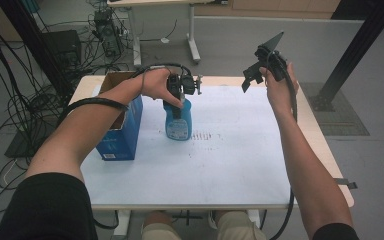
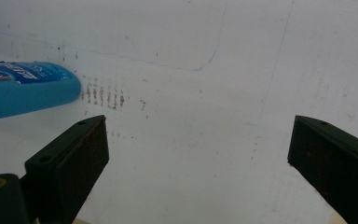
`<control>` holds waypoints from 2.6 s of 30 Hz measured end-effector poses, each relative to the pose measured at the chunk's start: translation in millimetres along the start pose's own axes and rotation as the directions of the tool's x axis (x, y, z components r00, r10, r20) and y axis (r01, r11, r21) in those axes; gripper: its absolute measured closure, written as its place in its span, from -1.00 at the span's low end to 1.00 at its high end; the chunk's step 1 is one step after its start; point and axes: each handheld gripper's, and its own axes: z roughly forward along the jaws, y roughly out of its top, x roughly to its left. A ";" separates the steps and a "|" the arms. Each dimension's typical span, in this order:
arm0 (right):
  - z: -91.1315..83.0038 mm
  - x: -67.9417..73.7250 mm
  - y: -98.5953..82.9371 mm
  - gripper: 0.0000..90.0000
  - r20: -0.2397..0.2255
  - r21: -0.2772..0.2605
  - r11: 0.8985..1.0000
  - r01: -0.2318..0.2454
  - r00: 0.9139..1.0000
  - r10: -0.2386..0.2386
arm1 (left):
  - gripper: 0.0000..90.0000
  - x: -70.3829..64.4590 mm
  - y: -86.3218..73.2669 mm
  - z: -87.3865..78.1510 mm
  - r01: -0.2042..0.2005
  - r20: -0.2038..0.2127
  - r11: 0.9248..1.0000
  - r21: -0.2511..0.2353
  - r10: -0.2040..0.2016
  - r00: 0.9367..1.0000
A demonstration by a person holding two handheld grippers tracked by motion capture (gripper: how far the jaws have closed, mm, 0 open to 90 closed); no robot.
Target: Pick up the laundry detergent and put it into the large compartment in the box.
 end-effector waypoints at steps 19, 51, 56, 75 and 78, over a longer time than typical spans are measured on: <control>0.7 -11.1 -4.2 -0.89 -0.009 0.000 1.000 -0.005 1.000 0.005 | -0.18 -8.7 2.2 -36.5 0.105 -0.040 0.994 -0.013 -0.105 0.994; -8.5 -17.6 -14.3 -0.89 -0.066 0.000 0.999 0.041 0.997 -0.041 | -0.18 -39.6 -63.3 -309.3 0.848 -0.155 0.470 -0.245 -0.882 0.445; -8.7 -16.4 -13.9 -0.89 -0.064 0.000 0.999 0.045 0.997 -0.045 | -0.18 -43.8 -95.2 -336.5 0.908 -0.134 0.322 -0.268 -0.946 0.296; -12.4 -9.8 -15.0 -0.89 -0.060 0.002 0.999 0.054 0.997 -0.054 | -0.18 -51.8 -153.6 -343.0 0.962 -0.074 0.088 -0.258 -0.995 0.072; -12.2 -9.1 -15.8 -0.89 -0.059 0.000 0.998 0.056 0.997 -0.056 | -0.18 -50.3 -154.2 -338.0 0.964 -0.072 0.088 -0.252 -0.995 0.072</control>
